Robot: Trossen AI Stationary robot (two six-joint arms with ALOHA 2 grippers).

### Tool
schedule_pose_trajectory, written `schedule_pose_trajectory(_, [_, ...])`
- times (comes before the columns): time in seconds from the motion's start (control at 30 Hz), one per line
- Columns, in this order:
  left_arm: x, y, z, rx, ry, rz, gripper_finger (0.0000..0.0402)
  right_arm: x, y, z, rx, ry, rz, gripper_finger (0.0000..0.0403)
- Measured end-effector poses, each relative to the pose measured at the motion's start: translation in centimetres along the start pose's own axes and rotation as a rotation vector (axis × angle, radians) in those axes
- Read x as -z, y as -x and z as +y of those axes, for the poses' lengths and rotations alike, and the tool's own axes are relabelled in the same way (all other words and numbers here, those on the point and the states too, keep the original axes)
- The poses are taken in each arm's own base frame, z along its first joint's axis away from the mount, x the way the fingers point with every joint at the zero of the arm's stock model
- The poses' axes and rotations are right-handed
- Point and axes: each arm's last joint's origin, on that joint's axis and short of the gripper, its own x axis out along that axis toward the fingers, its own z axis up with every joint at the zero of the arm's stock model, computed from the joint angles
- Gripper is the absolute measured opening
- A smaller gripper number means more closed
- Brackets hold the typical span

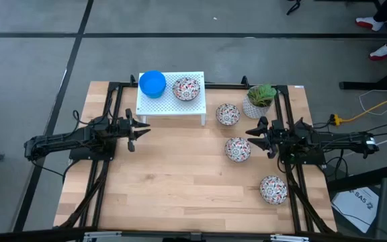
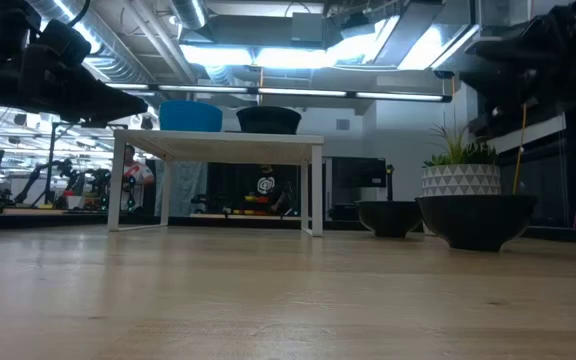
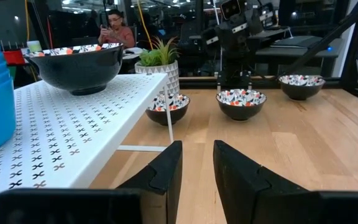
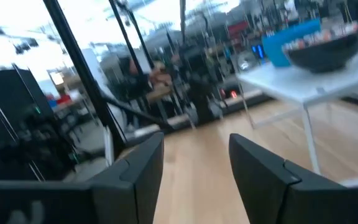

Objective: Pick & Place Mini bowls
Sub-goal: Stack the patterned black bowl on the patterned black bowl on the shelf

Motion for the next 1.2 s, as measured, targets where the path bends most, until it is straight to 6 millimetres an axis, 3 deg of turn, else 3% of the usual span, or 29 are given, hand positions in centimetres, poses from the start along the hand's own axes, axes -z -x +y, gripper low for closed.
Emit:
schedule_pose_trajectory(0.47, [-0.1, 0.0, 0.0, -0.001, 0.000, -0.006, 0.0086, -2.9, 0.5, 1.1, -0.129, -0.090, -0.301, 0.0182])
schedule_pose_trajectory(0.7, [-0.1, 0.0, 0.0, -0.001, 0.000, -0.006, 0.0086, -5.6, 0.1, 2.7, -0.192, -0.032, -0.320, 0.0182])
schedule_pose_trajectory(0.93, [-0.1, 0.0, 0.0, 0.000, 0.000, -0.007, 0.0086, -8.0, -3.0, 4.5, -0.149, -0.039, -0.084, 0.0182])
schedule_pose_trajectory(1.2, [-0.1, 0.0, 0.0, 0.000, 0.000, -0.007, 0.0086, -9.1, -7.2, 6.4, -0.098, -0.224, 0.407, 0.0182])
